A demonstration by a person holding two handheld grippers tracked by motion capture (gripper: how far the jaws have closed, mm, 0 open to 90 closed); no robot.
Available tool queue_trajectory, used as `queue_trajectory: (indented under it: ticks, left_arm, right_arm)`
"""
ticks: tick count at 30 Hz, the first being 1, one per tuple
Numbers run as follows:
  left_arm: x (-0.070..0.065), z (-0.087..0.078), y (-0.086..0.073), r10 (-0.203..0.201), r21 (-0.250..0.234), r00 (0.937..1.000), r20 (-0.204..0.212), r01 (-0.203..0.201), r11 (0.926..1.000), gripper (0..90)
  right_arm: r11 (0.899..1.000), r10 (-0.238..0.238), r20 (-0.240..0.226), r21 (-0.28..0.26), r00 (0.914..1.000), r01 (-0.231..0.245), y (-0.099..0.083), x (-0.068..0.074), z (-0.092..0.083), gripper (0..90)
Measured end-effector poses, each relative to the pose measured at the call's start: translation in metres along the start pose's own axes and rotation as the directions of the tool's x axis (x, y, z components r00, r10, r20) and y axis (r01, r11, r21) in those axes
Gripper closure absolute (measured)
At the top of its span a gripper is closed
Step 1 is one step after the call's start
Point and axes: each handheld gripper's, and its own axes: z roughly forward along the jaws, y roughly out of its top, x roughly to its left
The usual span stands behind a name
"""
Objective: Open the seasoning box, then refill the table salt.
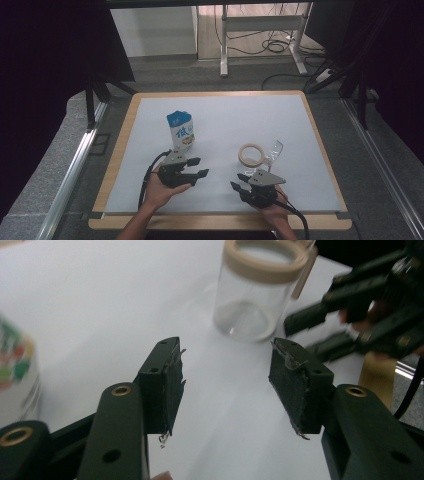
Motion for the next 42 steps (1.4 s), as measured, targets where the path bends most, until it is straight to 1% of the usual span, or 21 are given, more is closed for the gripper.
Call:
queue_trajectory:
  ticks: [3,6,12,17,21,25,28,30,33,34,36,40,42]
  left_arm:
    - [0.007,-0.006,-0.01,-0.024,0.003,0.9994,-0.025,0.024,0.9997,45.7]
    - [0.011,-0.012,-0.016,-0.024,0.009,0.9981,-0.056,0.025,0.9996,46.9]
    - [0.019,-0.021,-0.027,-0.053,0.003,0.9955,-0.079,0.053,0.9986,45.9]
    - [0.026,-0.026,-0.032,-0.082,-0.006,0.9923,-0.093,0.082,0.9967,41.7]
    - [0.035,-0.032,-0.035,-0.113,-0.015,0.9875,-0.11,0.112,0.9936,42.7]
    - [0.045,-0.039,-0.037,-0.141,-0.035,0.9798,-0.142,0.137,0.9899,43.6]
    - [0.052,-0.044,-0.036,-0.153,-0.054,0.9749,-0.162,0.146,0.9879,44.3]
    - [0.056,-0.045,-0.034,-0.157,-0.066,0.9729,-0.169,0.148,0.9868,44.7]
    - [0.063,-0.047,-0.028,-0.167,-0.107,0.9695,-0.18,0.149,0.9831,45.9]
    - [0.066,-0.046,-0.024,-0.167,-0.118,0.9682,-0.186,0.147,0.982,46.4]
    - [0.072,-0.045,-0.019,-0.169,-0.135,0.9683,-0.184,0.145,0.9801,48.3]
    - [0.084,-0.038,-0.008,-0.188,-0.142,0.9631,-0.193,0.162,0.9765,50.2]
    - [0.092,-0.034,0.0,-0.195,-0.146,0.9618,-0.192,0.169,0.9749,50.8]
  right_arm:
    - [1.0,-0.003,0.003,-0.004,1.0,0.003,0.002,0.003,0.004,60.4]
    - [1.0,-0.015,0.005,-0.01,0.9999,0.015,0.004,0.006,0.008,59.8]
    - [1.0,-0.015,-0.005,-0.008,0.9999,0.015,0.007,0.009,0.015,58.2]
    - [1.0,-0.026,-0.013,-0.011,0.9996,0.026,0.008,0.012,0.017,58.2]
    - [1.0,-0.028,-0.012,-0.012,0.9995,0.028,0.009,0.012,0.018,58.1]
    - [1.0,-0.027,-0.012,-0.01,0.9996,0.027,0.009,0.012,0.018,58.1]
    - [1.0,-0.028,-0.011,-0.008,0.9995,0.028,0.009,0.013,0.02,57.8]
    - [1.0,-0.03,-0.012,-0.006,0.9995,0.03,0.009,0.013,0.02,57.8]
    - [0.999,-0.031,-0.014,-0.006,0.9994,0.031,0.009,0.014,0.022,57.7]
    - [0.999,-0.032,-0.014,-0.004,0.9994,0.032,0.009,0.015,0.022,57.7]
    - [0.999,-0.035,-0.016,-0.001,0.9993,0.035,0.009,0.015,0.022,57.6]
    - [0.999,-0.037,-0.017,0.0,0.9992,0.037,0.009,0.015,0.024,57.5]
    - [0.999,-0.037,-0.018,0.0,0.9992,0.037,0.009,0.015,0.024,57.6]
